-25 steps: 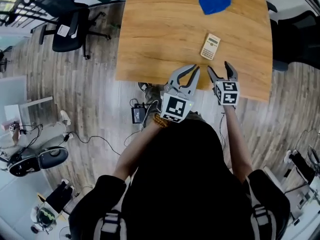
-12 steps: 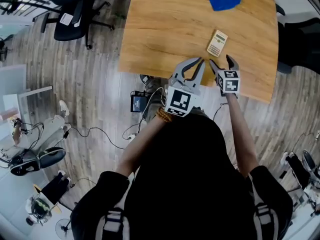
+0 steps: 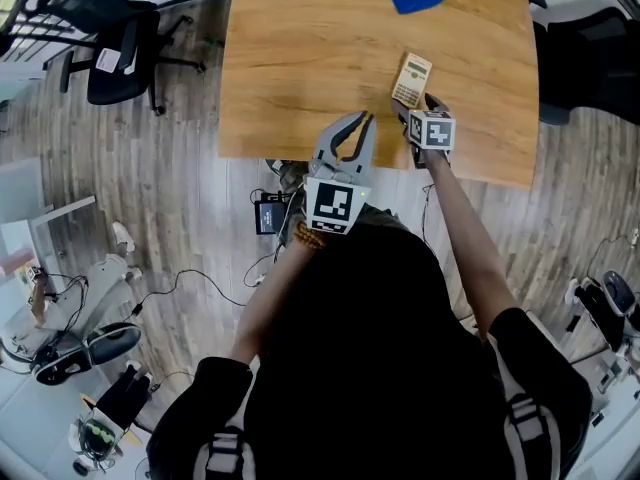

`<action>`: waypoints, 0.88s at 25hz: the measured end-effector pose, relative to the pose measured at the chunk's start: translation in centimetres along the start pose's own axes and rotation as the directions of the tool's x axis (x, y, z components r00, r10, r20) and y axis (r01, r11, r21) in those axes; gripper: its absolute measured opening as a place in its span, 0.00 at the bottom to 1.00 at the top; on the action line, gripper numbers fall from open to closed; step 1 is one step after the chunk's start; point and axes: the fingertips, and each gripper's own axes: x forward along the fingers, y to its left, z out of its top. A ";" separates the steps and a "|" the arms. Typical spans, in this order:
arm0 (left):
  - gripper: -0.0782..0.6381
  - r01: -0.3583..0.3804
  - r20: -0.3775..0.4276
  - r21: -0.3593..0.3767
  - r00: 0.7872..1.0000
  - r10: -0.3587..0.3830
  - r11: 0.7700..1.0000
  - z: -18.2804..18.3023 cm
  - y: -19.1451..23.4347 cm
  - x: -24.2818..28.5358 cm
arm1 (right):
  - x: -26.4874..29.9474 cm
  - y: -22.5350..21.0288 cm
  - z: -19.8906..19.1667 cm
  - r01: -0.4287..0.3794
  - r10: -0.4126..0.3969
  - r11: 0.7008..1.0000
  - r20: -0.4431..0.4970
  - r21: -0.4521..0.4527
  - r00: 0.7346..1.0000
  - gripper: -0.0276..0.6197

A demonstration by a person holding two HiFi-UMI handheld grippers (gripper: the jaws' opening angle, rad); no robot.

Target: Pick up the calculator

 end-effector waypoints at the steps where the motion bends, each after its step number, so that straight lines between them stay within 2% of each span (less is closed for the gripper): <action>1: 0.17 0.001 -0.002 -0.001 1.000 -0.001 1.000 -0.1 0.1 0.0 | 0.4 -0.4 -0.2 0.012 -0.012 1.000 -0.004 0.020 1.000 0.65; 8: 0.17 -0.011 -0.014 0.002 1.000 0.011 1.000 -0.2 1.6 -0.7 | 1.3 -2.3 1.1 0.133 -0.134 0.984 -0.001 0.114 0.991 0.66; 22: 0.17 -0.035 -0.023 0.011 0.999 0.035 0.999 0.2 2.9 -0.9 | 5.2 -3.8 1.5 0.215 -0.207 0.964 -0.064 0.155 0.976 0.70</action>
